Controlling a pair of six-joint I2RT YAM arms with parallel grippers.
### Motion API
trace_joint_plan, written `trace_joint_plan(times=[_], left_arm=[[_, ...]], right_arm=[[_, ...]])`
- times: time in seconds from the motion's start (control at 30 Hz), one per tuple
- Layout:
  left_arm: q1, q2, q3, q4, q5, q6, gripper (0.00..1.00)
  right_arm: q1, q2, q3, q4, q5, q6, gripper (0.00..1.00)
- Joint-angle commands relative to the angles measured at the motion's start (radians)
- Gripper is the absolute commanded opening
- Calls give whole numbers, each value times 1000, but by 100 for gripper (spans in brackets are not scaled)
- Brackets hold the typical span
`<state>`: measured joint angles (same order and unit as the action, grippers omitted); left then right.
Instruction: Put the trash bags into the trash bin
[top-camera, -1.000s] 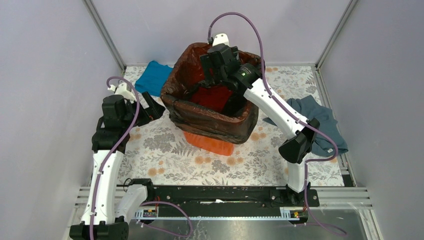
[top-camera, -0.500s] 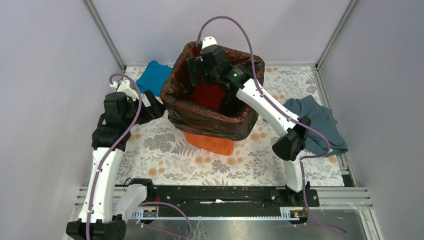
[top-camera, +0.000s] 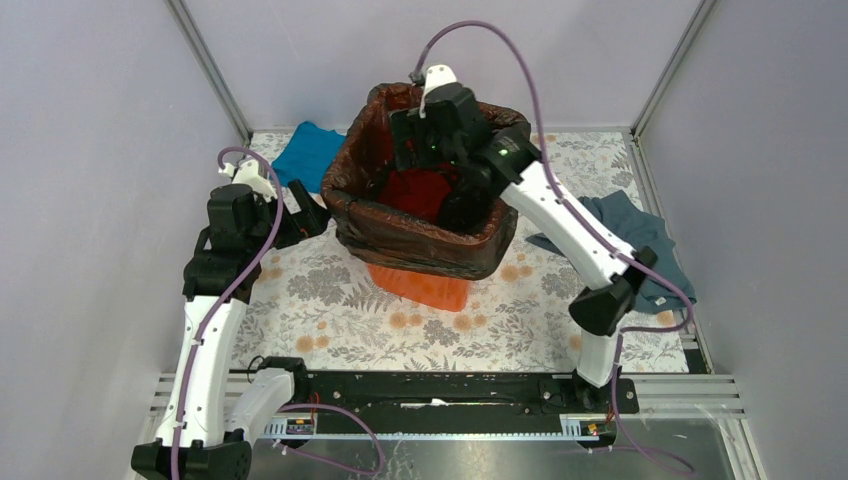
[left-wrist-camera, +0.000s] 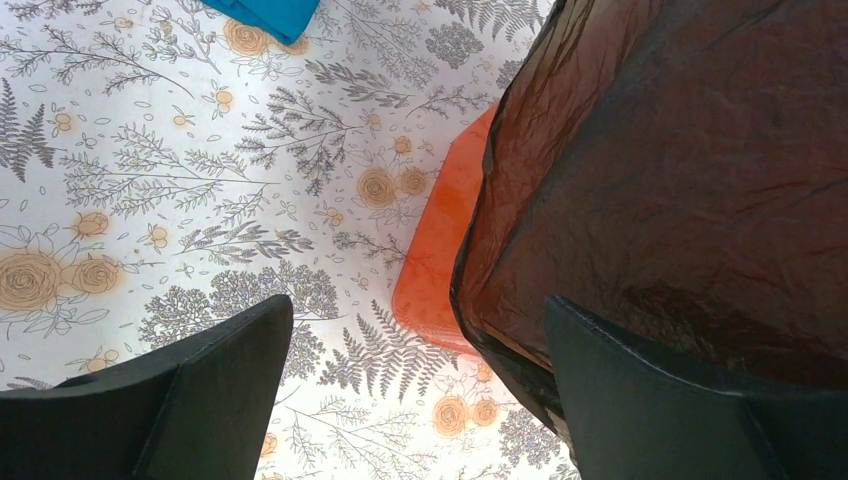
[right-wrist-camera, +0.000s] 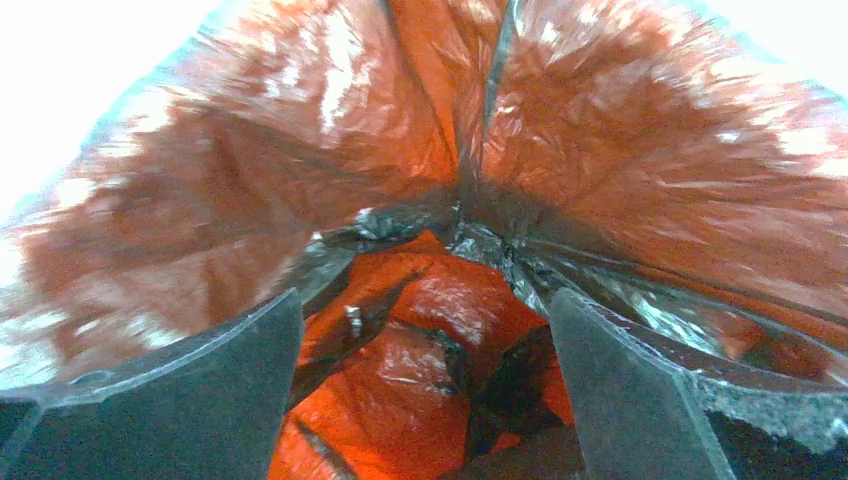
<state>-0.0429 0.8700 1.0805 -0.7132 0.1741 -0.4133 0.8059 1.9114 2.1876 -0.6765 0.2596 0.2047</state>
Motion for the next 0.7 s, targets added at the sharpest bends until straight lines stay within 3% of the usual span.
trace_joint_plan(times=[0.0,0.1,0.2,0.37,0.57,0.67], left_arm=[[-2,-4,47,21,-26,20,99],[-2,7,81,-8,-33,30,99],[-6,-4,113,-29,-62,38,99],[-6,-5,131,-46,-57,31,99],[-7,-23,248,-154,-261,55,99],[-8,-16,322,-186,-297,41,99]], right_arm=[[4,-140,28,-38,-54,28,100],[4,-193,-42,-69,-68,35,100],[4,-257,-155,-53,77,-15,100],[4,-217,-131,-164,275,-62,100],[3,-88,-71,-279,221,7,100],[4,-9,-15,-350,255,87,100]])
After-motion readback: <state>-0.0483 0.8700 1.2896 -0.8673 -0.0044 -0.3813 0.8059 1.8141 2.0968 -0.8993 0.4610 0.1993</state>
